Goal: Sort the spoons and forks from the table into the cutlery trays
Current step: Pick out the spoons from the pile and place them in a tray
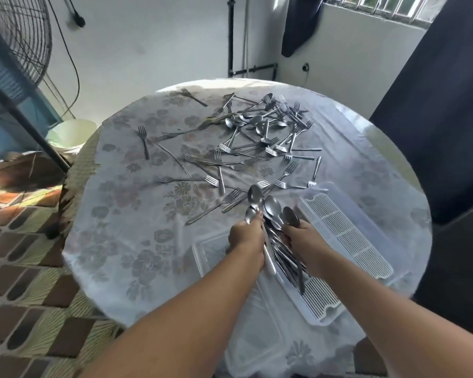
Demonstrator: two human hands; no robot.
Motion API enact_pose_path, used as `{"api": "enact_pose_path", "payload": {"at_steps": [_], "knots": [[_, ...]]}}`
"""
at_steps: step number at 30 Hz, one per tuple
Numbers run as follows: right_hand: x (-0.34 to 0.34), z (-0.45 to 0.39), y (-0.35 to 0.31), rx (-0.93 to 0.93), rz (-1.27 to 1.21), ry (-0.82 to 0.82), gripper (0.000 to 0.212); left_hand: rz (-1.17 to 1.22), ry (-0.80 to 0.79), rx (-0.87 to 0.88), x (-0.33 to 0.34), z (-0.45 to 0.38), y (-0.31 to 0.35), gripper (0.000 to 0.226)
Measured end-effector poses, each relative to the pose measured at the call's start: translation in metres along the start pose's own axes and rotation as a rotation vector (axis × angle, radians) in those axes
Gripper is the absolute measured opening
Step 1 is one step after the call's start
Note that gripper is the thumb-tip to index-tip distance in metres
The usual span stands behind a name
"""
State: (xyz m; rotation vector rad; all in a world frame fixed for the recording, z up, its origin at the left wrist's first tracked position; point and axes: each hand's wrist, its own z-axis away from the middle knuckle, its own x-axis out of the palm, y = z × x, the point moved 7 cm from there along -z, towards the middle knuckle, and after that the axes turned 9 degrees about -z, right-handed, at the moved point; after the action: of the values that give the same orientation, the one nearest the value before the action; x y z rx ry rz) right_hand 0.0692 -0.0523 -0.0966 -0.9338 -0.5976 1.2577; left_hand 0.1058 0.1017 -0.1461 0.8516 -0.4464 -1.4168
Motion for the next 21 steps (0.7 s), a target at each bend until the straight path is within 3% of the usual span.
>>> {"api": "enact_pose_path", "payload": {"at_steps": [4,11,21], "knots": [[-0.009,-0.001,0.004,0.018,0.039,-0.027,0.010,-0.226,0.159,-0.039,-0.004,0.013,-0.008,0.066],[-0.021,-0.022,0.025,-0.018,0.327,-0.164,0.016,-0.382,0.297,-0.091,0.009,0.043,-0.013,0.043],[-0.015,-0.021,0.013,-0.237,0.625,-0.247,0.010,-0.826,0.674,0.178,0.009,0.054,0.009,0.026]]}}
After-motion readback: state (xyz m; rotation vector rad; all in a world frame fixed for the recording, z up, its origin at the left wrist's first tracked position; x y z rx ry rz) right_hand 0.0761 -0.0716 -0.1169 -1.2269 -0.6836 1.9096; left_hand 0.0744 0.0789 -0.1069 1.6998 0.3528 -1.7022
